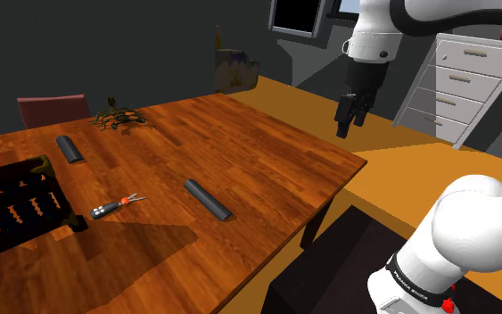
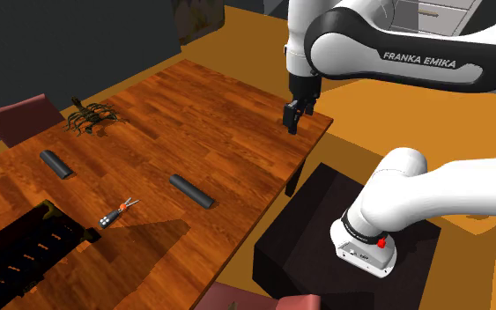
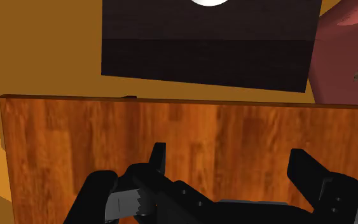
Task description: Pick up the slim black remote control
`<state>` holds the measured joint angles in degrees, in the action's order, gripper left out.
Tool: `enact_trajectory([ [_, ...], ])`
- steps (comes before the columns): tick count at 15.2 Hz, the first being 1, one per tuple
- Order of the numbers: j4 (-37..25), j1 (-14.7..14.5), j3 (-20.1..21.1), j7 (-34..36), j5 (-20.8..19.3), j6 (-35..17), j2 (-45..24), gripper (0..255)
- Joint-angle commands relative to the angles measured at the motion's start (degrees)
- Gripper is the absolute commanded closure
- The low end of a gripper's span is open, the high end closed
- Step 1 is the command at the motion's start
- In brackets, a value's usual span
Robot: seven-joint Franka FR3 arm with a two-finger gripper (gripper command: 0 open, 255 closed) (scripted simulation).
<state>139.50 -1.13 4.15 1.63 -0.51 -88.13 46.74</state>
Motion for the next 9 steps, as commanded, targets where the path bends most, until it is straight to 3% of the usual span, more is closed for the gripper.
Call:
enact_trajectory([
  [1, 0.00, 0.00, 0.00, 0.00, 0.00, 0.00, 0.00, 0],
  [9, 2.47, -2.07, 5.71, 6.66, 5.58, -13.97, -10.22, 0],
])
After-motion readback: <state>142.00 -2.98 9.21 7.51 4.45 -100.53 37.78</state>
